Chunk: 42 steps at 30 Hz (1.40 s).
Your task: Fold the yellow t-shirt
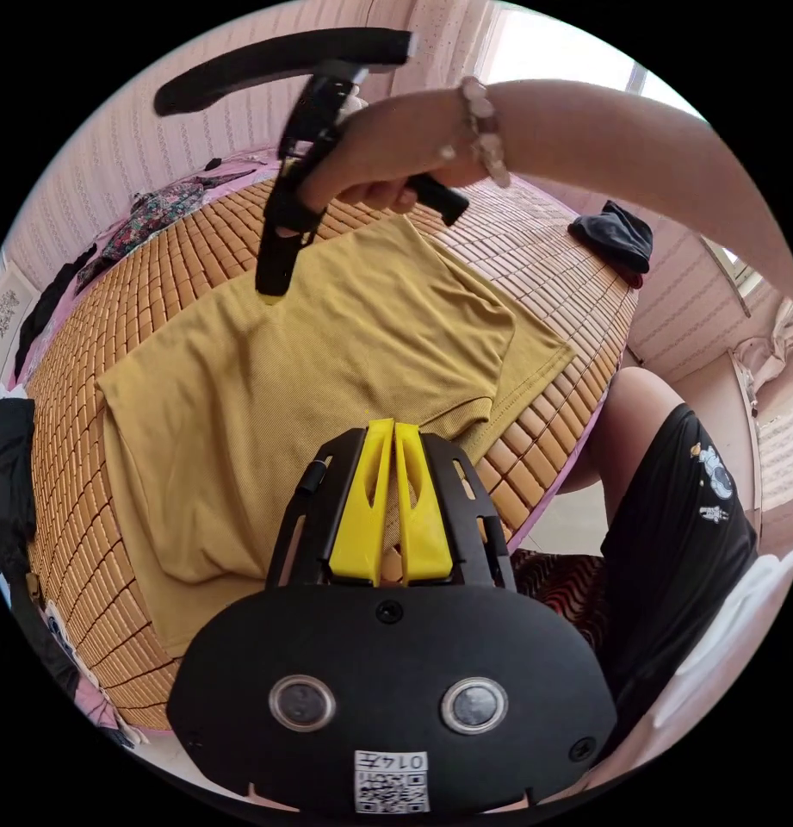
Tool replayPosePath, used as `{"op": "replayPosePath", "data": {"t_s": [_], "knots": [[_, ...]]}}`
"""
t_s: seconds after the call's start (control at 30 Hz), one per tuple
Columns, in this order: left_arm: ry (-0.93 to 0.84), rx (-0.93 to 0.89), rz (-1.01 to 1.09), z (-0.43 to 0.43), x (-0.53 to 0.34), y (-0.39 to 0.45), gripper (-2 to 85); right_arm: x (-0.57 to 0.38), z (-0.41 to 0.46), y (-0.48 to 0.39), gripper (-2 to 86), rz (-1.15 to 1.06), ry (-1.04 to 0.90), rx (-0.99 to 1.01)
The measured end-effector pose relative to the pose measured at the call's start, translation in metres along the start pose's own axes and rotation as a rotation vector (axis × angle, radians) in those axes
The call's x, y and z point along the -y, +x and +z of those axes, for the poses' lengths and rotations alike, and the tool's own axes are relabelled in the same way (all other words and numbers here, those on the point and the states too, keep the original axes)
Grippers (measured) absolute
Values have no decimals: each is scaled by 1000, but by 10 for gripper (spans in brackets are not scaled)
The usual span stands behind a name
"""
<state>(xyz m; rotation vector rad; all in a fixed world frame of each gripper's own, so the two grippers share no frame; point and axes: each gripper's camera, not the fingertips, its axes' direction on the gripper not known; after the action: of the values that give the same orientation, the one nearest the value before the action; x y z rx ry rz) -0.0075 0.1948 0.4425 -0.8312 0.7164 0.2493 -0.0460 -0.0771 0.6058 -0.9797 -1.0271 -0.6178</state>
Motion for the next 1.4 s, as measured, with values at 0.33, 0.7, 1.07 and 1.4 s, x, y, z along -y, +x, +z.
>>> {"op": "replayPosePath", "data": {"t_s": [0.33, 0.7, 1.07, 1.4], "knots": [[21, -74, -2, 27, -31, 0, -7, 35, 4, 29, 0, -13, -119, -11], [39, -70, 24, 48, -62, 12, -6, 14, -10, 86, 0, 75, -107, 13], [282, -176, 132, 29, -100, 55, 48, -315, -18, 80, 12, 620, 289, 239], [170, -200, 264, 60, -72, 111, 133, -473, 18, 66, 70, 943, 397, 377]]}}
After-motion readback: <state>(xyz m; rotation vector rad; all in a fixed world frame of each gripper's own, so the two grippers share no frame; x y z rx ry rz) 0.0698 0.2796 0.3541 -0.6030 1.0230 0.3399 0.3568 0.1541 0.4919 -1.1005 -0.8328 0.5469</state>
